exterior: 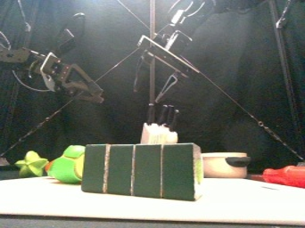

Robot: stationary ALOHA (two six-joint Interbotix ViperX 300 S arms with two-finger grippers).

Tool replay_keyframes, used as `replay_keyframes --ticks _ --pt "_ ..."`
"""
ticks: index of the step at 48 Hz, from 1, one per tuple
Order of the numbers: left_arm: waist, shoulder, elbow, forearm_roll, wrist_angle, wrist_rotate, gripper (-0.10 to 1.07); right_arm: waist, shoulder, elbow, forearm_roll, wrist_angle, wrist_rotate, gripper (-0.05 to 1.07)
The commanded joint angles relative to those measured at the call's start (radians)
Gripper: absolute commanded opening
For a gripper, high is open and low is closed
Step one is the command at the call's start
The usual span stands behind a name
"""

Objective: Grab cleaver

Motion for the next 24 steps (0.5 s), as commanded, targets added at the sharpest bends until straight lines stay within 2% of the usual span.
replay_keyframes --ticks 1,14,24 --pt "0.003 -0.002 -0.012 0.000 -0.005 0.002 0.99 -0.005 -0.018 -0.072 0.012 0.048 -0.052 0.95" --pt "0.003 -0.003 -0.012 0.000 -0.005 0.002 0.99 -0.012 0.037 -0.173 0.155 0.150 -0.258 0.95" --pt "0.005 -0.002 -0.009 0.000 -0.005 0.002 0.99 -0.011 0.103 -0.244 0.178 0.210 -0.328 0.95"
